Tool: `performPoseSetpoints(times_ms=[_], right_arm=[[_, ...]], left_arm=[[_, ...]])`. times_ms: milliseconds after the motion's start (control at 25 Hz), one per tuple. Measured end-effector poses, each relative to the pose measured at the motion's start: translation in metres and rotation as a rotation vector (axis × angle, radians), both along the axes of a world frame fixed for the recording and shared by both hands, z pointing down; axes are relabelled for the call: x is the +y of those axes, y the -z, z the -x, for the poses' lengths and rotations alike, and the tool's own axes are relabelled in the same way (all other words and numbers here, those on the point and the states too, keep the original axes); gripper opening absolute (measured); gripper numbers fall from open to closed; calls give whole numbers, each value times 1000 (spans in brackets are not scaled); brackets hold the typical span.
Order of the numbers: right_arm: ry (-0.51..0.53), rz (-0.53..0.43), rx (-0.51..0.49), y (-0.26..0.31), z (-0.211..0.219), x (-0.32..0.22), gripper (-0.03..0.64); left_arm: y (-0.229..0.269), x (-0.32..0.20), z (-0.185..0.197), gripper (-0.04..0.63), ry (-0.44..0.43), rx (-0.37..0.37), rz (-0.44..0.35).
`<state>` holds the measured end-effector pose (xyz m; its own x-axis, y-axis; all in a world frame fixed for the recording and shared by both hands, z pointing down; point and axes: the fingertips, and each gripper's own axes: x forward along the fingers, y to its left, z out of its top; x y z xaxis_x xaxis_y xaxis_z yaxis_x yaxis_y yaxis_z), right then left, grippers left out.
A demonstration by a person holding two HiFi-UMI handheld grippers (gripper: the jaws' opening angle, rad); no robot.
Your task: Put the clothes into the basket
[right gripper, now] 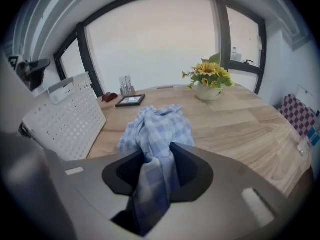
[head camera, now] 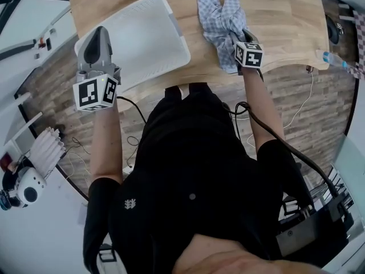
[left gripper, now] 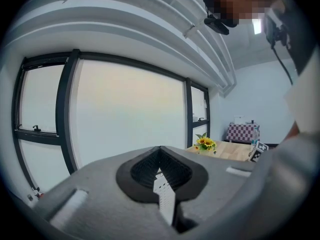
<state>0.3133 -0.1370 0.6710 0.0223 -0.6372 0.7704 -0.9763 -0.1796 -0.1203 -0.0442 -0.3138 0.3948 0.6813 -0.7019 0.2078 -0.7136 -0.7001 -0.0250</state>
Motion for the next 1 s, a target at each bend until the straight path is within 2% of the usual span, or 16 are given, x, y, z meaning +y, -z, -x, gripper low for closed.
performPoseSetpoints(times_ms=[360, 1000], right_arm=[[-13, -138, -1, 60, 8, -11, 127], [17, -291, 50, 150, 22, -39, 127]], left_arm=[[18, 5, 13, 0, 4, 28, -28], [53, 11, 47, 0, 43, 85, -71]])
